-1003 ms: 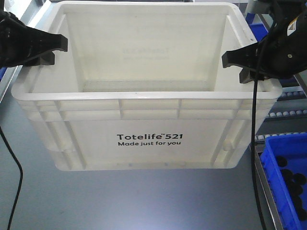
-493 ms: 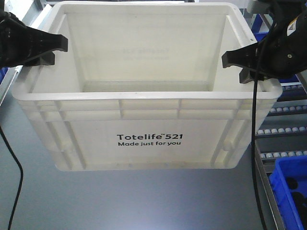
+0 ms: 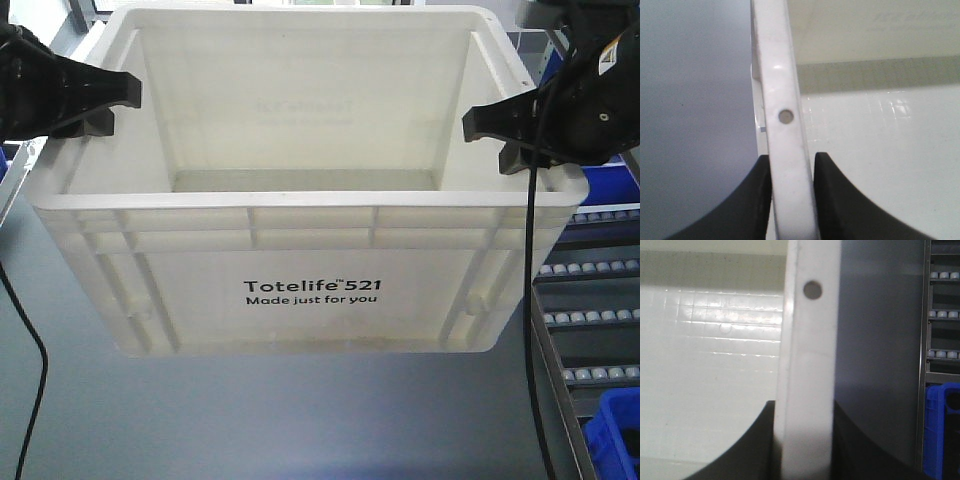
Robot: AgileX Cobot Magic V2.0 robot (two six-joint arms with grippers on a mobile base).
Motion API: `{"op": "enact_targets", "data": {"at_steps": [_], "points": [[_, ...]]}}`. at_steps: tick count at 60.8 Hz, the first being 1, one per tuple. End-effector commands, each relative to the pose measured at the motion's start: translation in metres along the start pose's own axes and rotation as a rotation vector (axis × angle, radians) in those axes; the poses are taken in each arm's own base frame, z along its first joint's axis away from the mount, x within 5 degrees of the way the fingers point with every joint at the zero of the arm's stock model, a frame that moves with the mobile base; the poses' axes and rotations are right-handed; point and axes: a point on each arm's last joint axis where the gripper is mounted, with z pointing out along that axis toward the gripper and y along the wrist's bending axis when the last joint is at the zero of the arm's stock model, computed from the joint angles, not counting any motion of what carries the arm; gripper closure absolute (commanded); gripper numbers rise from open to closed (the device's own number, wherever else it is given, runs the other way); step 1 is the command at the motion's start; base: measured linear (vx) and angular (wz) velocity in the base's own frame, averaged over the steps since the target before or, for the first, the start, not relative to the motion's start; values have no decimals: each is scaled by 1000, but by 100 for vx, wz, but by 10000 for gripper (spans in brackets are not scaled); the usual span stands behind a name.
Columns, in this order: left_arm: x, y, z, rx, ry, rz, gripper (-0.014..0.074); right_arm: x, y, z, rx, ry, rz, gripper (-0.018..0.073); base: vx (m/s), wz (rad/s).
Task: Move bin from left to right shelf
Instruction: 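Carry the tote with both grippers as the base drives along shelves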
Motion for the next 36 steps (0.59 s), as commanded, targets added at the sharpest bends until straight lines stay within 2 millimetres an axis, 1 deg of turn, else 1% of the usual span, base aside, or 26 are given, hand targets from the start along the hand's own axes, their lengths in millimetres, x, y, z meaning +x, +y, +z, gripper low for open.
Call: {"op": "enact_targets", "data": {"at_steps": [1,22,36], "points": [[-16,0,-27,8,-187,60,604,-12,-3,-28,-4,-185,-26,536,28,3],[-16,0,-27,8,-187,60,604,-12,-3,-28,-4,-185,-26,536,24,2],[-16,0,-27,8,-187,60,604,-12,-3,-28,-5,-185,-26,536,22,11]]}}
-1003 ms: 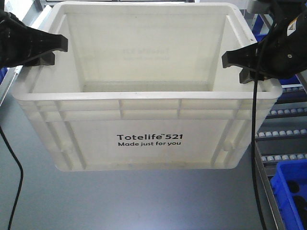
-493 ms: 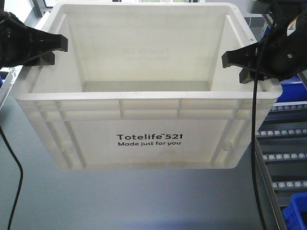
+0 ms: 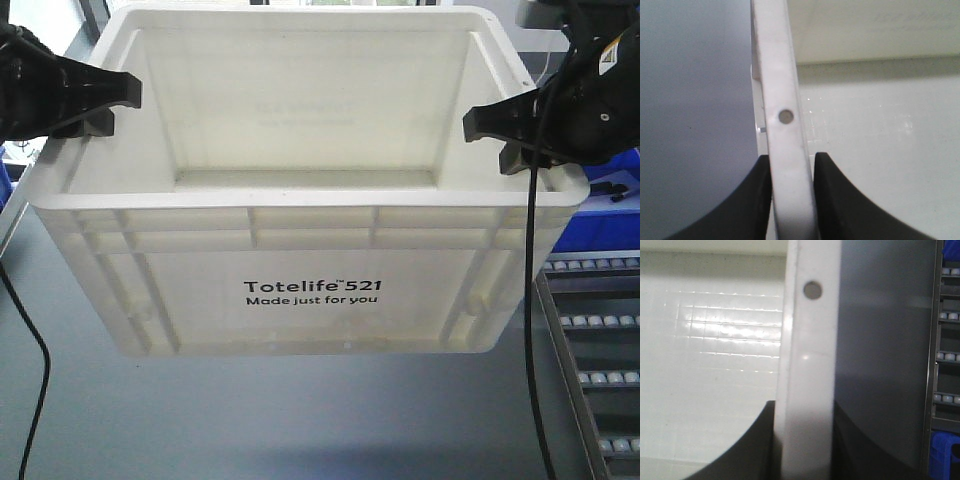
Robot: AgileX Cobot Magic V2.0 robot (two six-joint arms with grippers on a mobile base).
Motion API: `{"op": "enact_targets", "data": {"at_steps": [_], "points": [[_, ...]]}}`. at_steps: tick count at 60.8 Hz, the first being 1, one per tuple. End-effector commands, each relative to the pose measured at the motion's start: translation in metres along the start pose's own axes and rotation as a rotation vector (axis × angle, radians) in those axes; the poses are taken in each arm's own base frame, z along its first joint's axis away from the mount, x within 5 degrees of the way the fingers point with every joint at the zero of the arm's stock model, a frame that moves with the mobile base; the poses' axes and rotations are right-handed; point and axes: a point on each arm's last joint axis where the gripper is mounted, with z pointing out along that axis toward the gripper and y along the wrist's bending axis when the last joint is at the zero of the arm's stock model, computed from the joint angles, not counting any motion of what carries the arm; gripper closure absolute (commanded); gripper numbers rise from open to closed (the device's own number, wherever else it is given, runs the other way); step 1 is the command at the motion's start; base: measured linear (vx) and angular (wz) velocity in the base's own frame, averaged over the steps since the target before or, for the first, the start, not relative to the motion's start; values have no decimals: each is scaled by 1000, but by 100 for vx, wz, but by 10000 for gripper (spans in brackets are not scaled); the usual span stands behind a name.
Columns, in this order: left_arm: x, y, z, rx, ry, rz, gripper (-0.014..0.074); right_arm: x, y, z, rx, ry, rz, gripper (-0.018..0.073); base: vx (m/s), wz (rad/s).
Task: Move bin from left to right shelf
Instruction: 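Carry the tote with both grippers as the base drives along shelves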
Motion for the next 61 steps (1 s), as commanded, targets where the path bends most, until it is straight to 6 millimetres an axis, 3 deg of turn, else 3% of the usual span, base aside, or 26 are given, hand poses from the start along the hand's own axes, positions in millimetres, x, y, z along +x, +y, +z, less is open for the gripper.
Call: {"op": "enact_targets", "data": {"at_steps": [1,31,61], "points": [[-16,0,-27,8,-186,60,604,-12,-3,-28,-7,-185,-25,536,22,16],[-16,0,-27,8,-186,60,604,-12,-3,-28,-6,-186,-26,536,23,13],[-16,0,-27,8,-186,60,604,-12,-3,-28,-6,-186,-26,536,15,-13]]}}
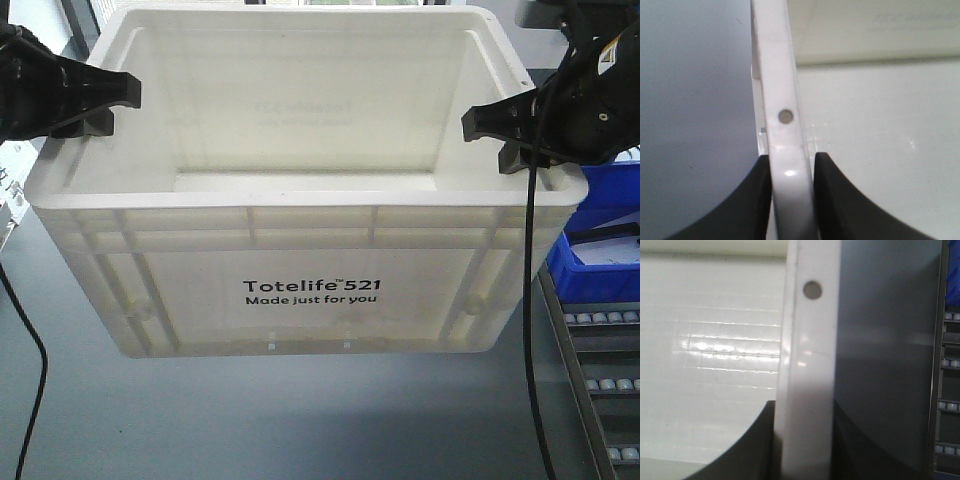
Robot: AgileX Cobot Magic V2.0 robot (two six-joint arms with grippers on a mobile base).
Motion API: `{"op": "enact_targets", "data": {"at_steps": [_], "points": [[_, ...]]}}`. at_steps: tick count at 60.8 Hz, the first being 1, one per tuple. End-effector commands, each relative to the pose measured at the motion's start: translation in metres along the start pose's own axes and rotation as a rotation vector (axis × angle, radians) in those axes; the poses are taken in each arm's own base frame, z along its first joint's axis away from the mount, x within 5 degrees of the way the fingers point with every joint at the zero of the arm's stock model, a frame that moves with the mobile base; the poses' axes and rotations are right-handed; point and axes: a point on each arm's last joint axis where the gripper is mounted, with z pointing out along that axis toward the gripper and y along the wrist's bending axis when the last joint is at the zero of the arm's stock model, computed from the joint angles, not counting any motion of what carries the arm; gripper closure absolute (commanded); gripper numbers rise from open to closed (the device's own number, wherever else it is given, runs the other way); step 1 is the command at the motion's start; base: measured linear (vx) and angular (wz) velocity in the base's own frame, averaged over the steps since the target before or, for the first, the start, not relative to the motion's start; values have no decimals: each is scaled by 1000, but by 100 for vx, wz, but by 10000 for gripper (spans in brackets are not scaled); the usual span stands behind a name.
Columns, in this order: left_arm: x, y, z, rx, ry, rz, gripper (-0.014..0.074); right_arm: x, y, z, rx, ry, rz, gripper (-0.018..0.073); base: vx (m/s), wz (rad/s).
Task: Move bin from left to right shelf
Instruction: 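Carry the tote with both grippers as the base drives along shelves, then carry the tote with both grippers toward the blue-bin shelf ahead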
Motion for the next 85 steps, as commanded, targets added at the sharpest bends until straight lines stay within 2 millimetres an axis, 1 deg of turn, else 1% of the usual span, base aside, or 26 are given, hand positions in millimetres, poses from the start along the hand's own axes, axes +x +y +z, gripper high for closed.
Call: {"op": "enact_targets", "data": {"at_steps": [1,50,85], "points": [[-16,-1,-27,10,-186,59,604,-12,-3,-28,-3,-183,-27,536,13,-17],[-16,-1,-27,10,-186,59,604,-12,-3,-28,-3,-183,-27,536,15,-13],[-16,-1,-27,10,-186,59,604,-12,-3,-28,-3,-183,-27,536,18,3]]}}
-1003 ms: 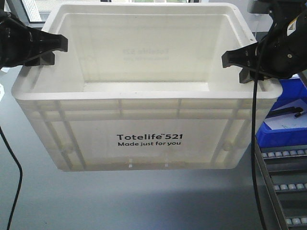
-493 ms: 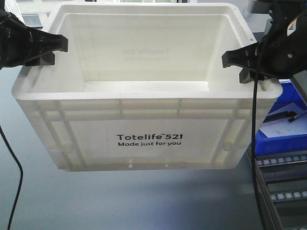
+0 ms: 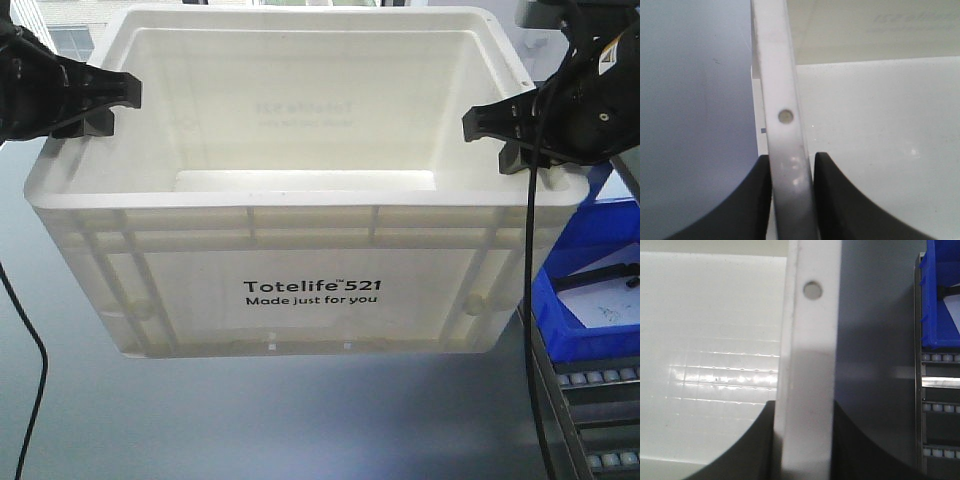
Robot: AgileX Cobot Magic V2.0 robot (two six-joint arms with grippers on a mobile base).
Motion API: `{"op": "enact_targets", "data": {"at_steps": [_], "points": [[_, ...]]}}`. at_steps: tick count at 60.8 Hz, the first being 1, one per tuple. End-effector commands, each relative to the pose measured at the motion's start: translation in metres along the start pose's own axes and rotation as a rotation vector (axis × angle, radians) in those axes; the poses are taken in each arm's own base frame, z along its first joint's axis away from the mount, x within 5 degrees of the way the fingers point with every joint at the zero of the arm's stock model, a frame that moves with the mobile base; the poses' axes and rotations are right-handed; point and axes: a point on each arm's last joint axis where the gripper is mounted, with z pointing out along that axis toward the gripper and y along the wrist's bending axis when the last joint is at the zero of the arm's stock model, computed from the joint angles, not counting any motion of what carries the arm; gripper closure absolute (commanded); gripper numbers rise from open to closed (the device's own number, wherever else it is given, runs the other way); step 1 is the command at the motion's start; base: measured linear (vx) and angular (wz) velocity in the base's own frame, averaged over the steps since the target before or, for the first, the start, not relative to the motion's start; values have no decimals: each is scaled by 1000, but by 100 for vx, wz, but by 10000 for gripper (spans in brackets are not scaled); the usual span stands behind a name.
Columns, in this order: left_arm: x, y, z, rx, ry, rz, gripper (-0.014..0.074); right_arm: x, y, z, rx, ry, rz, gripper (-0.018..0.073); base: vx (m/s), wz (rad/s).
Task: Move bin from left to right shelf
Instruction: 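Carry the tote with both grippers toward the blue-bin shelf ahead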
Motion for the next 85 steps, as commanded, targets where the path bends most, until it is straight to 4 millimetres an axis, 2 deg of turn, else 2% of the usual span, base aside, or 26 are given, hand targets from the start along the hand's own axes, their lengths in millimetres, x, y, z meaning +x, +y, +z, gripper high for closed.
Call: {"op": "enact_targets", "data": {"at_steps": [1,47,85], "points": [[-16,-1,-27,9,-186,59,604,-12,-3,-28,-4,-184,-26,536,21,10],[-16,-1,-27,9,-186,59,604,-12,-3,-28,-4,-184,-26,536,21,20],[-16,-1,-27,9,-186,59,604,-12,-3,-28,-4,-184,-26,536,17,48]]}}
